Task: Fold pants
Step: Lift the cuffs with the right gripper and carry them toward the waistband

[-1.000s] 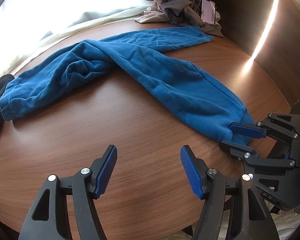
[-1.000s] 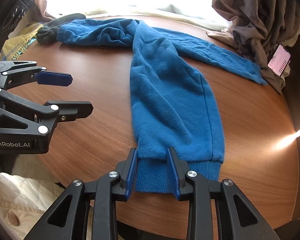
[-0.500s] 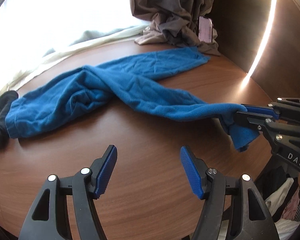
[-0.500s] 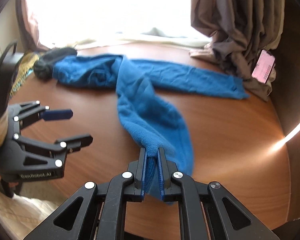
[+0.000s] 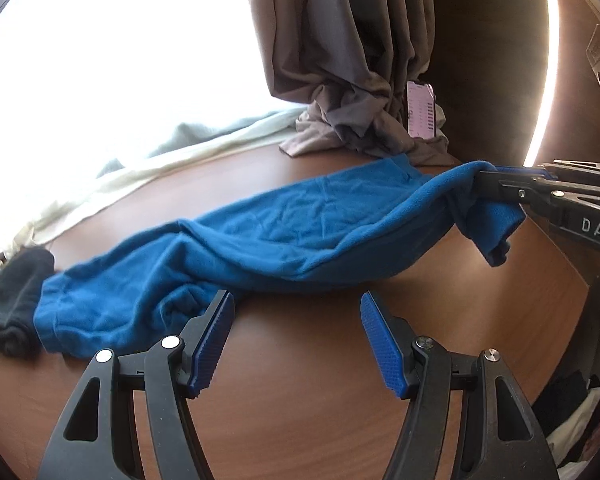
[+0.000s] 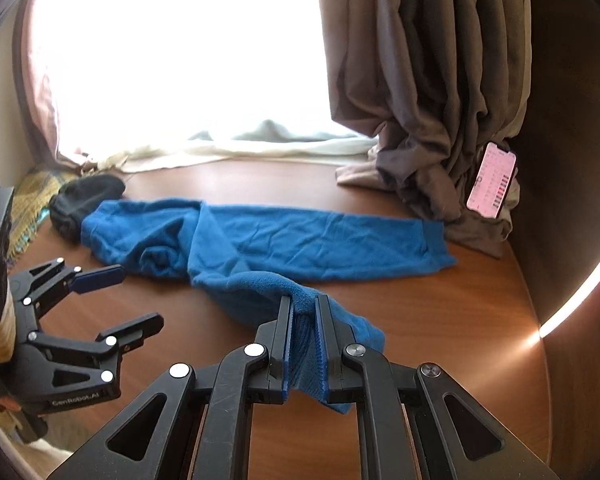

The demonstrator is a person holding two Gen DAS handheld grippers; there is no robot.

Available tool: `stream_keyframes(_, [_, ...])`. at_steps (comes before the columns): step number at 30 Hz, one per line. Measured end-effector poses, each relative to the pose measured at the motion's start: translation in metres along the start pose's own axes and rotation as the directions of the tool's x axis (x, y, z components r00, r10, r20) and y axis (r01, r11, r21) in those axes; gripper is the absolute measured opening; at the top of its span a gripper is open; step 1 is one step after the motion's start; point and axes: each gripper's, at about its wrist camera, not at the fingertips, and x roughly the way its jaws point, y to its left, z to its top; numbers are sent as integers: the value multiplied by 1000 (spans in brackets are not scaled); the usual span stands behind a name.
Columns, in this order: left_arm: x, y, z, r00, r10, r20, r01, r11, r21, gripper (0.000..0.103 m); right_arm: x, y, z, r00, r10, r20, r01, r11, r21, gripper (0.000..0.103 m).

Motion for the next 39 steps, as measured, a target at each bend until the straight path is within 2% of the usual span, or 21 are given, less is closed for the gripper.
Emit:
stream_keyframes(10, [17, 3, 51, 999, 13, 39, -13, 1000, -15, 69, 25, -43, 54, 999, 5, 43, -6, 1000, 24, 11])
stream_keyframes(16, [28, -3, 68, 998, 44, 51, -44, 999, -5, 69, 38, -66, 80, 999, 24, 22, -24, 999, 39, 11])
stream_keyframes(24, [55, -9, 84, 995, 86, 41, -86, 996, -7, 70, 76, -112, 107, 992, 83, -94, -71, 990, 123, 11])
stream_keyframes(30, [86, -16, 93, 995, 100, 21, -100, 995, 10, 70, 118, -147, 106, 976, 102, -192, -68, 982, 177, 11])
stream_keyframes(39, [143, -16, 104, 993, 95, -63, -94, 995, 26, 70, 188, -181, 101, 945, 117, -306, -53, 977, 208, 11])
